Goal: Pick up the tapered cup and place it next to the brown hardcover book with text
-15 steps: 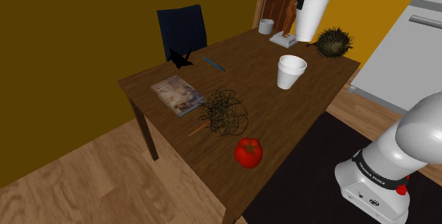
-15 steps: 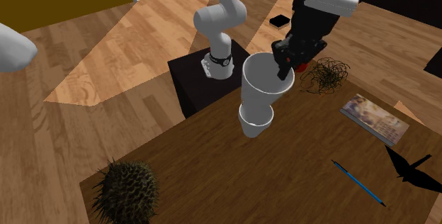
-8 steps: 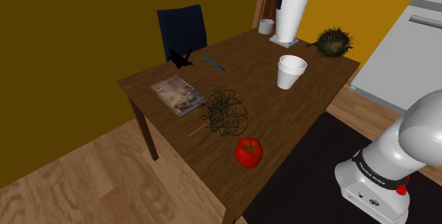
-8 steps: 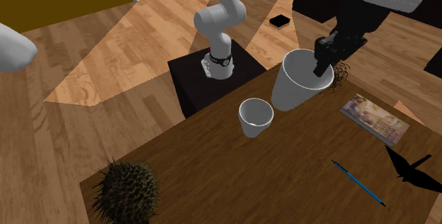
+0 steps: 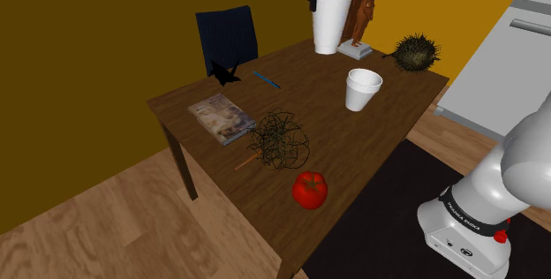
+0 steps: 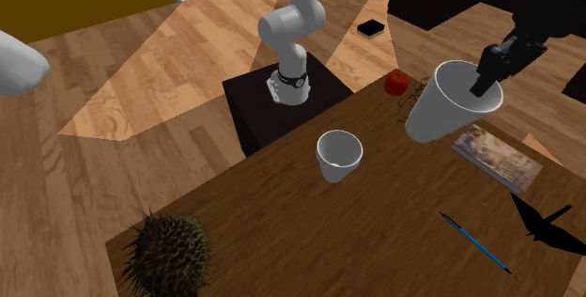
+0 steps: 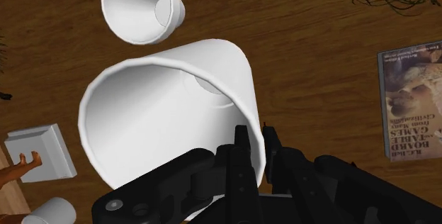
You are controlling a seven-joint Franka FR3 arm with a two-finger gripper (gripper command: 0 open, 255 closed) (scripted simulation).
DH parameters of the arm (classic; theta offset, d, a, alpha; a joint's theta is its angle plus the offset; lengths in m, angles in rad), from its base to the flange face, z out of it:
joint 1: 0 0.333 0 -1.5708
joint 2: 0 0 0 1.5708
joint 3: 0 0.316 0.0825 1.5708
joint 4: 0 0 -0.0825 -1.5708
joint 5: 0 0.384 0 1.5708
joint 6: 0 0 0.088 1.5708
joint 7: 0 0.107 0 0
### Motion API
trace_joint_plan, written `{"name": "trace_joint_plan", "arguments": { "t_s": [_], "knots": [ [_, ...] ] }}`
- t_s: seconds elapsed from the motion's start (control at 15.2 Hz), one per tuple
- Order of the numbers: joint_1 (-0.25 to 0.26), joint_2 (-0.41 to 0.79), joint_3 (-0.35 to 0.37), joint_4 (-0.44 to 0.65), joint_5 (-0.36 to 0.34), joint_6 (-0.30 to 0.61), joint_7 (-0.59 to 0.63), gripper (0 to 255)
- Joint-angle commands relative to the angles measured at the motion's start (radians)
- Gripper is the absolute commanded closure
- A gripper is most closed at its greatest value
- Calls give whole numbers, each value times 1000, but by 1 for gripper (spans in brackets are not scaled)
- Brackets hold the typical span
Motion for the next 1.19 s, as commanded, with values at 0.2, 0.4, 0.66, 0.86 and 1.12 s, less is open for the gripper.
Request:
{"name": "trace_joint_plan", "arguments": {
  "t_s": [0.2, 0.4, 0.66, 0.86, 1.12],
  "knots": [
    [59, 113, 34, 142, -17, -43, 85, 255],
    [56, 99, 34, 81, -14, 3, 90, 255],
    [52, 85, 33, 8, -13, 63, 97, 255],
    [50, 78, 33, -42, -12, 106, 101, 255],
    [48, 73, 32, -102, -12, 161, 108, 255]
  ]
}}
